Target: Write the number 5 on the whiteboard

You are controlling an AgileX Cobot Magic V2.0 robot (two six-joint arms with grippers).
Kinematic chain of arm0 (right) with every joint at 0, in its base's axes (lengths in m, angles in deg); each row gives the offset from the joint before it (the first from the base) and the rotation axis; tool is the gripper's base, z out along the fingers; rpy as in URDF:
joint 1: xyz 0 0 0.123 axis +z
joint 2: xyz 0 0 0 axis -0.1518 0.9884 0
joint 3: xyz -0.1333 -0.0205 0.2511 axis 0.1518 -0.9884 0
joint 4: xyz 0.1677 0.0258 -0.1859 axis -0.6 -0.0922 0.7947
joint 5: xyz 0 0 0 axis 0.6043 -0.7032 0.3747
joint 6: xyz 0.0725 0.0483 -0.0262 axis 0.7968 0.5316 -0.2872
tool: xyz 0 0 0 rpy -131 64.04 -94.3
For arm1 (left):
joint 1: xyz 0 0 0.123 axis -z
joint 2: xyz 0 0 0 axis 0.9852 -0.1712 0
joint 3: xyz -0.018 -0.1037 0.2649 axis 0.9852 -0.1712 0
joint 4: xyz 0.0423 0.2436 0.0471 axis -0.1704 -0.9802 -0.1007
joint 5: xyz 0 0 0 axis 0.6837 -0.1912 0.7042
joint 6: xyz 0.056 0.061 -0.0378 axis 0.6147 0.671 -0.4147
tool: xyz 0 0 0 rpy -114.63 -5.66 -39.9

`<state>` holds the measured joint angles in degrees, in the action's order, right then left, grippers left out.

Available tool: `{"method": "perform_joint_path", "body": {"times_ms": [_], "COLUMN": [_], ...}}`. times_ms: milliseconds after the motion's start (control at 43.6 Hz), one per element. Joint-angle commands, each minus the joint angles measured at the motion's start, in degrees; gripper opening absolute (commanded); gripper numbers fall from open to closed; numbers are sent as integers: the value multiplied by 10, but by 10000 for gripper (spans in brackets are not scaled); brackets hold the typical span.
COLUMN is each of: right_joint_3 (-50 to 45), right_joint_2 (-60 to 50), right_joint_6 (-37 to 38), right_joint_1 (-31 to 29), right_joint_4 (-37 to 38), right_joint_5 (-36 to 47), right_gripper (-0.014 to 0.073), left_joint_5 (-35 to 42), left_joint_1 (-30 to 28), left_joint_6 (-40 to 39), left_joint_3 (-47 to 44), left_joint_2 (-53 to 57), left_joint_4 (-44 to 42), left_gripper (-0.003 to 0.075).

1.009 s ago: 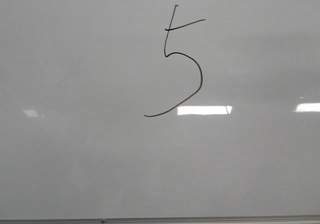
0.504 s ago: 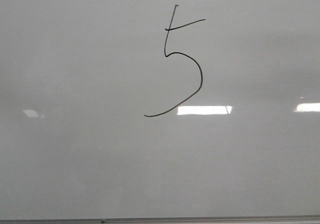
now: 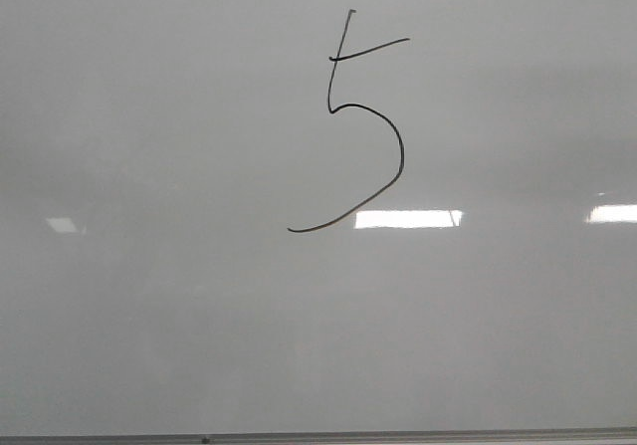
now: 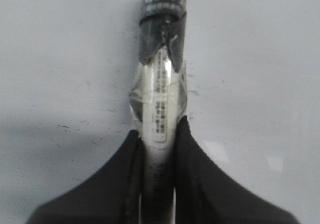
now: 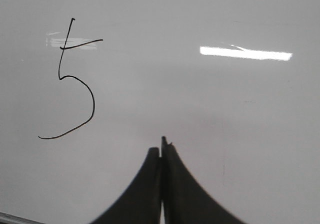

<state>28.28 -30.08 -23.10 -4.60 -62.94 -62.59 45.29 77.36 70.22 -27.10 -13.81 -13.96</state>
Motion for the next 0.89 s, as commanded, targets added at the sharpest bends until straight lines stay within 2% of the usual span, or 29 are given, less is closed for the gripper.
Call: {"method": "perform_joint_path", "body": {"times_ms": [0, 871], "right_joint_3": [15, 15], "right_joint_2": [1, 1], "right_joint_6": [-2, -2], "right_joint_1": [-5, -5], "right_joint_4": [-7, -7], "right_joint_5": [44, 44], "right_gripper": [-69, -69], "left_joint_5": [50, 115], "left_joint_1": [18, 31], "left_joint_6": [-1, -1], "left_joint_3": [19, 19], "left_joint_2": [-2, -45], "left_joint_4": [-6, -11], "left_gripper": [-18, -17]}}
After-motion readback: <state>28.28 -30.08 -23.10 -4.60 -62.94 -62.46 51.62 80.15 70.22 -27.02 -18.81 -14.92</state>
